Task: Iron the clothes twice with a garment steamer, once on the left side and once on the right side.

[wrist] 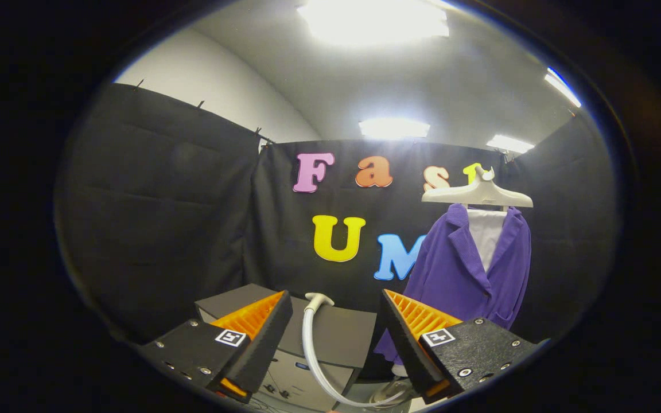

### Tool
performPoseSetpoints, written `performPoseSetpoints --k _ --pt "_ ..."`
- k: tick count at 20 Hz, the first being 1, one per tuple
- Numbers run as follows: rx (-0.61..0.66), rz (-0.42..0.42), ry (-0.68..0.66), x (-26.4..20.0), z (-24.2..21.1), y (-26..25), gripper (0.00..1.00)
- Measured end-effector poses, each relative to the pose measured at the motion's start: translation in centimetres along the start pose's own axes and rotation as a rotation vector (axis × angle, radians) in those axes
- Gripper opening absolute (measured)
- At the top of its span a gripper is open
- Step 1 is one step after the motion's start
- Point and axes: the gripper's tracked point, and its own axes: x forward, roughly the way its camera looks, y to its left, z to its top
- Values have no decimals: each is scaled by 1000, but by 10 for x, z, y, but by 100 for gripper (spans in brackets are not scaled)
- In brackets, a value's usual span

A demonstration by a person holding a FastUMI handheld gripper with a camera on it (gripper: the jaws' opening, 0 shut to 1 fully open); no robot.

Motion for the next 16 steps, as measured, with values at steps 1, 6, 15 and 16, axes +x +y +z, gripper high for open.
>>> performPoseSetpoints --k 1,6,15,16 --pt "28 -1 23 16 -6 2 95" --pt "115 -56 170 105 -38 5 95" --pt "259 -97 495 252 -116 39 94" --pt "272 -99 530 261 -125 42 94"
